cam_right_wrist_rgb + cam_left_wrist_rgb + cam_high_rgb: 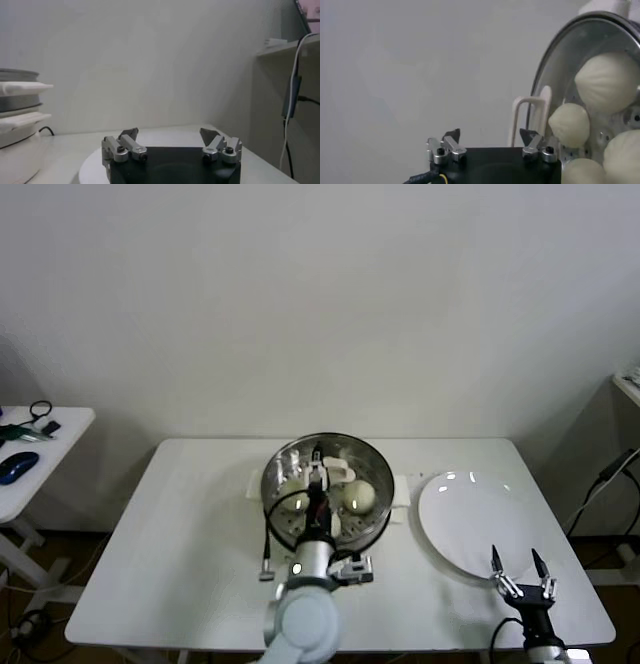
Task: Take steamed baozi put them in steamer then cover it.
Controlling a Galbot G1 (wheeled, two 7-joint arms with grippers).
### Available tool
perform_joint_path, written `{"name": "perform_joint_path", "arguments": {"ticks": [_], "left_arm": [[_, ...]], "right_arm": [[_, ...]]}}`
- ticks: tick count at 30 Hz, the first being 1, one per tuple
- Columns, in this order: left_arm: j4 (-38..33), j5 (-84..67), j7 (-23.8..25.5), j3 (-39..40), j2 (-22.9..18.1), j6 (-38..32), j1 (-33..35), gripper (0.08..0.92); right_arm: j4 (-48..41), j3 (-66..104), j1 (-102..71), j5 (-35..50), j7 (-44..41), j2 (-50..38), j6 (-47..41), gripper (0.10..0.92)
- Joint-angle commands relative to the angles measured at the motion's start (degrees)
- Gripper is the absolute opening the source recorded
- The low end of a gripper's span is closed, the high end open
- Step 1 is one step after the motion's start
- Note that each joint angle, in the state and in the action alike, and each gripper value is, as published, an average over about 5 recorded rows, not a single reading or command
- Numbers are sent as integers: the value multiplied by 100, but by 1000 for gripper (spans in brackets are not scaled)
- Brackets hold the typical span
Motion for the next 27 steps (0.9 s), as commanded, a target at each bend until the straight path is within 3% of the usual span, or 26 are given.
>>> {"name": "perform_joint_path", "arguments": {"ticks": [1,8,12,16,21,27], "left_arm": [[-560,-966,-274,61,340,-37,76,801],[-983,-3012,-1466,-925,391,-1958,803,822],[-1321,-4409,-1804,-1598,492,-2834,1404,823],[-1546,-5631,-1689,-2598,547,-3532,2025,823],[-1239,-7679,-1368,-4067,717,-3944,2567,823],[-644,-9638,-1321,-4703,1135,-4103,2976,823]], "right_arm": [[199,-65,-69,177,322,-7,-112,823],[327,-26,-115,-115,359,-11,-219,823],[337,-37,-147,-298,351,12,-244,823],[309,-64,-141,-346,351,27,-254,823],[308,-123,-118,-462,386,32,-447,823],[335,-216,-115,-607,442,71,-694,823]]}}
